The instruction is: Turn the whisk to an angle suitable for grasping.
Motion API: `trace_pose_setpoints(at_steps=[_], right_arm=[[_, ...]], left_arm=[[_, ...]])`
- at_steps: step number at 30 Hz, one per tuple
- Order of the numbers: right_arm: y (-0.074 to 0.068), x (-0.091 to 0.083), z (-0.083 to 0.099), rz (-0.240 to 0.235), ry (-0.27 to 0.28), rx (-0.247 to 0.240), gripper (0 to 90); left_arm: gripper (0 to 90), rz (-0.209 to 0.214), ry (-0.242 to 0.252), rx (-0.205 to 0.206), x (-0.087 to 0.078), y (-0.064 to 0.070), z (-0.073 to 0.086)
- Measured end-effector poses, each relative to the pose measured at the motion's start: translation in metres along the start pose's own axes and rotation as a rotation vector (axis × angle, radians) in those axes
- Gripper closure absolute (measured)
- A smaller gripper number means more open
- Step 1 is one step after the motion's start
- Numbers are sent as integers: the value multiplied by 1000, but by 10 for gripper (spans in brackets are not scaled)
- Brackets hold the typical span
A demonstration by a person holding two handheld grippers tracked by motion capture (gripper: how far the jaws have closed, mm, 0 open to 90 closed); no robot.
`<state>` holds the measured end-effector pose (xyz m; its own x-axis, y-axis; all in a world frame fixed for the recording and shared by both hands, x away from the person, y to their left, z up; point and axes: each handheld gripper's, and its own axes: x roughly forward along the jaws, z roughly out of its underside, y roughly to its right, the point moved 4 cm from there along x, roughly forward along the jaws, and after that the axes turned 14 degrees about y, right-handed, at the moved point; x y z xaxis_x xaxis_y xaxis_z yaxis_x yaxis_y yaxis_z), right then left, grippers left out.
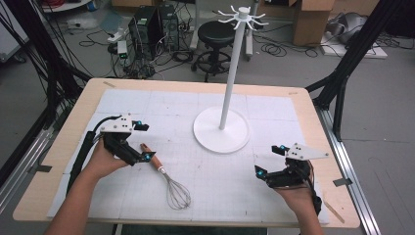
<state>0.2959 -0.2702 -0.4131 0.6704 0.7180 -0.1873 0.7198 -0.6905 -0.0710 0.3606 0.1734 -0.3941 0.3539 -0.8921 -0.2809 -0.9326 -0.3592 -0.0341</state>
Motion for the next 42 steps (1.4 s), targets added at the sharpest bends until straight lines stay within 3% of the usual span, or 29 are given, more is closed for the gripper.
trace_pose_setpoints(at_steps=[5,9,12,17,24,29,30,32,42], right_arm=[[0,1,1,0,-7,-6,13],[0,1,1,-1,-7,-6,12],[-1,2,2,-2,-11,-2,12],[-1,3,3,-5,-17,-2,13],[-1,5,6,-6,-30,-3,13],[-1,6,6,-6,-32,-2,13],[-1,6,7,-5,-33,-6,12],[-1,7,7,-7,-36,-6,12],[-1,7,8,-9,-47,-9,12]], left_arm=[[18,52,-60,15,6,3,-1],[18,66,-160,47,13,5,1],[18,81,-189,47,16,5,1],[40,110,-311,53,22,3,9],[43,133,-338,45,25,0,15],[43,150,-395,63,31,3,22],[102,161,-413,70,32,3,23],[137,181,-429,67,35,5,26],[230,217,-540,84,43,5,38]])
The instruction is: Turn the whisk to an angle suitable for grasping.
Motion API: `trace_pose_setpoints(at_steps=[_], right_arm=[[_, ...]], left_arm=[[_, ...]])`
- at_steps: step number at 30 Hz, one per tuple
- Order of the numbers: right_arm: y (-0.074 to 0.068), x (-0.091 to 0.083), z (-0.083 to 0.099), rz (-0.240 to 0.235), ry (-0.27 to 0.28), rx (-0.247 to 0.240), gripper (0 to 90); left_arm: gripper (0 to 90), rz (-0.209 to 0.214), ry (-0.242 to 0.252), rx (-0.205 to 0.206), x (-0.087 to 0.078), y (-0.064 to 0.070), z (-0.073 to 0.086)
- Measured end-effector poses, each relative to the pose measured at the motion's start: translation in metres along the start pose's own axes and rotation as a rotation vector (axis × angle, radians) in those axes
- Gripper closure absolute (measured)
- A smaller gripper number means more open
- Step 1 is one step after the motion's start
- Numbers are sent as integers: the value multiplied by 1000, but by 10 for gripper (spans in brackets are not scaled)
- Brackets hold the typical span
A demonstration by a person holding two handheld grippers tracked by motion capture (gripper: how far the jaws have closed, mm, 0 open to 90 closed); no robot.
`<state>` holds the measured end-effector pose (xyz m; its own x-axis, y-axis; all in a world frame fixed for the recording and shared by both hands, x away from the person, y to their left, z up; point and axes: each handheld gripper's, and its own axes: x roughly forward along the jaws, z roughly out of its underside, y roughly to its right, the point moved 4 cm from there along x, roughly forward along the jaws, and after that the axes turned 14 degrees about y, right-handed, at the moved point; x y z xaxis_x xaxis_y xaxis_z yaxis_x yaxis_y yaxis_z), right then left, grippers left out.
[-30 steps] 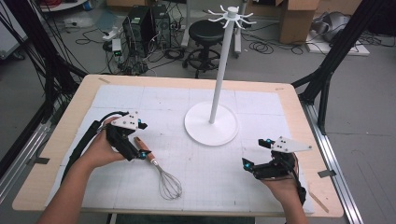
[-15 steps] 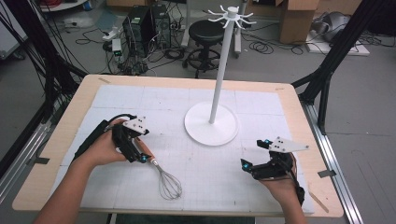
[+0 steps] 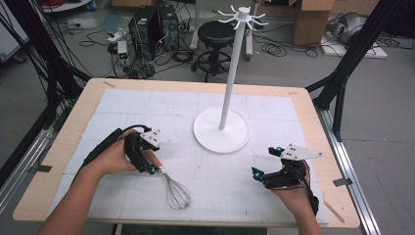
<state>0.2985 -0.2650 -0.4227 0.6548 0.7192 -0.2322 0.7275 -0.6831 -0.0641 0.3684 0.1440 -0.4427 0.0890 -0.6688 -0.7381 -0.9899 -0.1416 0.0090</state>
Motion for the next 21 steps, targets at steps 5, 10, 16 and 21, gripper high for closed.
trace_pose_setpoints(at_steps=[5,10,16,21], right_arm=[[0,0,1,1,-2,6,13],[0,1,2,1,-5,-1,13],[1,1,2,4,-7,2,13],[1,1,3,3,-10,2,13]], left_arm=[[246,18,-47,18,6,0,0],[270,45,-94,30,16,-2,1],[317,60,-94,30,13,-1,2],[370,74,-102,37,11,3,2]])
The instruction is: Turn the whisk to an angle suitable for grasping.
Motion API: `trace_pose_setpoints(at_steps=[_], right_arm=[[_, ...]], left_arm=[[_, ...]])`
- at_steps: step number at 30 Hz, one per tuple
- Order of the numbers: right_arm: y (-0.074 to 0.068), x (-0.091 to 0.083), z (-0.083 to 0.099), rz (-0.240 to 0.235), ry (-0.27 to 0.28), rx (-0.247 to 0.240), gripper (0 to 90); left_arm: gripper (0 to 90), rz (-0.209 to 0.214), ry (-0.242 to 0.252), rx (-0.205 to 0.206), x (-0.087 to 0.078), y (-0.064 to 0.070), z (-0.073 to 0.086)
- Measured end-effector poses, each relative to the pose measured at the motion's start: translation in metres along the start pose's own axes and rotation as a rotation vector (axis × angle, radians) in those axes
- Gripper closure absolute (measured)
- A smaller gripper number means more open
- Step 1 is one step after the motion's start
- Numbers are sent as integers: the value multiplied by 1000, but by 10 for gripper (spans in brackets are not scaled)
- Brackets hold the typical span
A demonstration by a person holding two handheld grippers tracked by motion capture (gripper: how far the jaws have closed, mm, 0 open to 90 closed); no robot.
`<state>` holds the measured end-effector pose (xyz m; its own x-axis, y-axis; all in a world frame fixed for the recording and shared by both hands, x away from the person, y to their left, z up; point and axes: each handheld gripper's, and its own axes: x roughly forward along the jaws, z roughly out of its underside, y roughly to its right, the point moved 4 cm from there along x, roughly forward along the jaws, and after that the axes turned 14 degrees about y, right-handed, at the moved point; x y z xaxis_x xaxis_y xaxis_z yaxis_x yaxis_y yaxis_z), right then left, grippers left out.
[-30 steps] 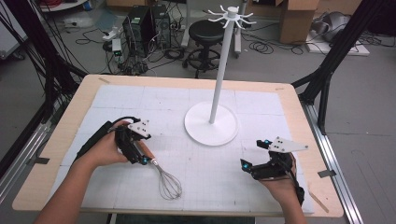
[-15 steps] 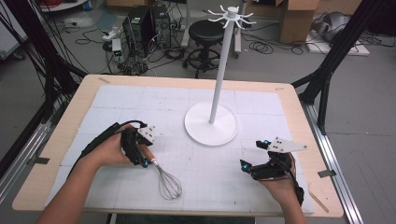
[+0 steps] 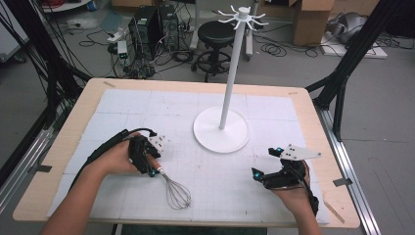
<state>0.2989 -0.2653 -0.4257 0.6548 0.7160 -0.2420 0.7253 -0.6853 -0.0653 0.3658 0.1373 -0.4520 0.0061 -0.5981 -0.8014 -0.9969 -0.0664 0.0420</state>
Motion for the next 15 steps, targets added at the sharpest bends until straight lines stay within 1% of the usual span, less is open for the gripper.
trace_pose_setpoints(at_steps=[1,3,5,8,9,11,12,15], right_arm=[[0,0,0,2,2,-3,13],[0,-1,0,4,0,-1,13],[1,-1,0,3,0,-2,13],[0,0,0,6,-1,-1,13],[0,0,0,7,-1,0,13],[0,0,0,6,-1,-1,13],[1,0,0,6,-1,-1,13],[0,0,0,6,-1,-1,13]], left_arm=[[391,1,0,5,0,0,0],[406,12,-2,7,-1,2,0],[439,24,-5,20,-1,3,-1],[457,35,-4,20,-2,5,0],[478,44,-6,26,-3,7,0],[487,50,-8,29,-3,8,0],[507,54,-5,29,-3,9,0],[527,74,-8,45,-3,11,0]])
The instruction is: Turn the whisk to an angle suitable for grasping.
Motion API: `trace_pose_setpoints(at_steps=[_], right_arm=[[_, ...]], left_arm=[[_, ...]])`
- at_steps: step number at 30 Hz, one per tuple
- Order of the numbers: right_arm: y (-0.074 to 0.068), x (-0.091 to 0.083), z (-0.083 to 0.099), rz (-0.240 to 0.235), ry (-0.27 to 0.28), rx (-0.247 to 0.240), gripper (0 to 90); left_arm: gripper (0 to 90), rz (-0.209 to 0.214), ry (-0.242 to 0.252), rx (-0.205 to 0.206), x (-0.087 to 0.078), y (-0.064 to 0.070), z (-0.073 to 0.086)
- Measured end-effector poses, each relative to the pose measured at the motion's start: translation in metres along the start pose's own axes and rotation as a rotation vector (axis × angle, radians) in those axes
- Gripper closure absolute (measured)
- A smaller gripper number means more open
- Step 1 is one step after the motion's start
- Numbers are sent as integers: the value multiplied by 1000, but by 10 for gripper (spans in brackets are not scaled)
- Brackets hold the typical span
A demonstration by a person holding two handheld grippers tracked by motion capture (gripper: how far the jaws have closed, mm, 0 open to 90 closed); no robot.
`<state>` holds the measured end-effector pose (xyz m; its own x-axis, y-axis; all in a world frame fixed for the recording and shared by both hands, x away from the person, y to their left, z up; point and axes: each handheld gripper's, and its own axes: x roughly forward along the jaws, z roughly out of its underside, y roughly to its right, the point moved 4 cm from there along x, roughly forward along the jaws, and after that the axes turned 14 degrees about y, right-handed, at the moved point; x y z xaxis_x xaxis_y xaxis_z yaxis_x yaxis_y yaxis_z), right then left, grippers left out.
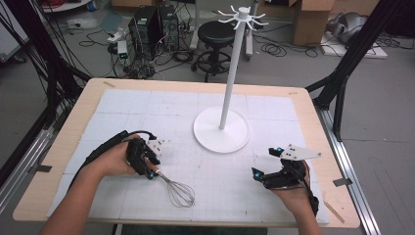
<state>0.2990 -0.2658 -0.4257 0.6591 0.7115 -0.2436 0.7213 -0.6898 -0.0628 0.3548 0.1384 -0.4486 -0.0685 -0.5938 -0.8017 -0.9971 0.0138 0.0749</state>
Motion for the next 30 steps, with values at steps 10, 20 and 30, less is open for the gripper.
trace_pose_setpoints(at_steps=[10,20,30], right_arm=[[0,0,0,2,-2,1,13],[1,1,2,4,-7,0,13],[1,0,2,7,-10,4,13]], left_arm=[[618,-46,11,24,-2,-2,-1],[699,-152,7,36,-2,-5,-3],[596,-114,59,-32,-5,-4,-1]])
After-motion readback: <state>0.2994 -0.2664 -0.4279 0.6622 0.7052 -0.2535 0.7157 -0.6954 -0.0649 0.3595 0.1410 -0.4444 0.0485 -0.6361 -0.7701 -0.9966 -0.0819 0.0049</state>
